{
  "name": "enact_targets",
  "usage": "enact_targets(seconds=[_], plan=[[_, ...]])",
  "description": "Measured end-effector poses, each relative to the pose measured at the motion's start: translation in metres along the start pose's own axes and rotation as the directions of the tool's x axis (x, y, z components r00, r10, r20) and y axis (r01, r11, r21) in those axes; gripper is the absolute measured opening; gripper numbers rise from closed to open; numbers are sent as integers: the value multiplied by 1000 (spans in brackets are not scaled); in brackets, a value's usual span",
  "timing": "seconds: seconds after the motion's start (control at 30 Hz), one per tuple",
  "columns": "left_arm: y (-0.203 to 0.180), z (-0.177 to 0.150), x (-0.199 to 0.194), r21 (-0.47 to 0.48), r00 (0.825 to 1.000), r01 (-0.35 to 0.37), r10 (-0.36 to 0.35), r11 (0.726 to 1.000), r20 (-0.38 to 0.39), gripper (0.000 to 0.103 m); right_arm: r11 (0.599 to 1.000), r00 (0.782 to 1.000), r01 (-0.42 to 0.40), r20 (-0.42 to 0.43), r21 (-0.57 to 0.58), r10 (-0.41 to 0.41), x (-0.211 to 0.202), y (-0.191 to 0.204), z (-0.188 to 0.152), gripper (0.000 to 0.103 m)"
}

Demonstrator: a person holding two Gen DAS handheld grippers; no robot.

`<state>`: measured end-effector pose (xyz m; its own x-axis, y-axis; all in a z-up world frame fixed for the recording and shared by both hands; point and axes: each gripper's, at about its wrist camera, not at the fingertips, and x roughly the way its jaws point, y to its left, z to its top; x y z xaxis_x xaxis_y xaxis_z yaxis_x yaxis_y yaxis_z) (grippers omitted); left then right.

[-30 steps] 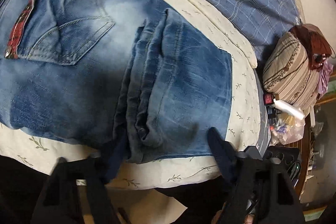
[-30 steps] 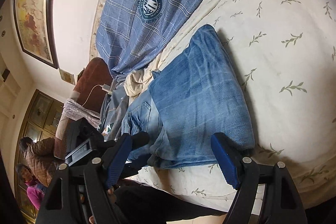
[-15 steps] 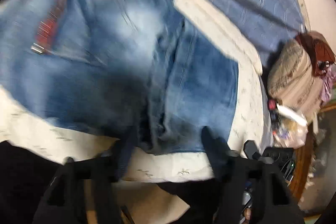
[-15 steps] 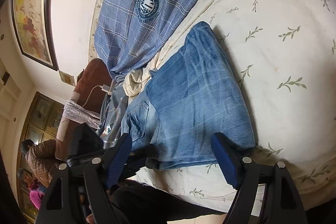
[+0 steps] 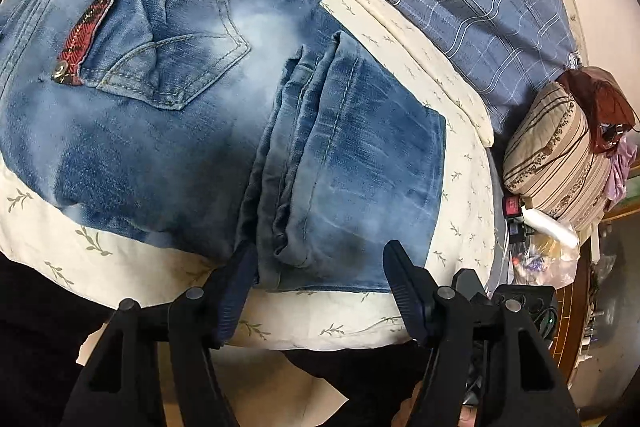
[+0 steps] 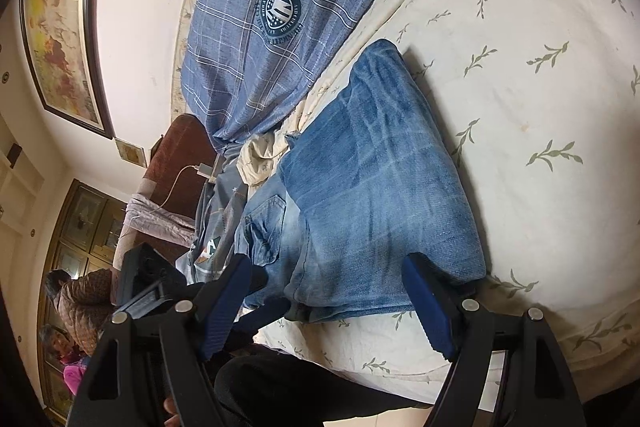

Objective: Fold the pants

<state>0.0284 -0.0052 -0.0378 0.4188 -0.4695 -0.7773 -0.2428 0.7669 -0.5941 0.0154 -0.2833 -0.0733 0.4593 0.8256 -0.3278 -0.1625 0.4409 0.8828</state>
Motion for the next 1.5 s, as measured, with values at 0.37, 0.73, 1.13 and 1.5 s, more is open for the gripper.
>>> enact_targets(seconds=[0.37, 0.73, 1.13, 1.5], plan=[[-8, 4, -1, 39, 999, -39, 38, 998, 23, 52, 1000, 1000, -2, 2, 2, 2, 0, 0, -1, 80], [11, 4, 12, 18, 995, -105, 104, 994, 6, 10, 1000, 1000, -1, 3, 2, 1, 1, 0, -2, 80], [4, -19, 10, 139, 968, -242, 229, 960, 102, 8, 1000, 1000, -10, -4, 10, 10, 3, -2, -1, 80], [1, -14, -3, 201, 981, -190, 178, 961, 77, 12, 999, 999, 39, -27, -37, -40, 18, 25, 56, 84]])
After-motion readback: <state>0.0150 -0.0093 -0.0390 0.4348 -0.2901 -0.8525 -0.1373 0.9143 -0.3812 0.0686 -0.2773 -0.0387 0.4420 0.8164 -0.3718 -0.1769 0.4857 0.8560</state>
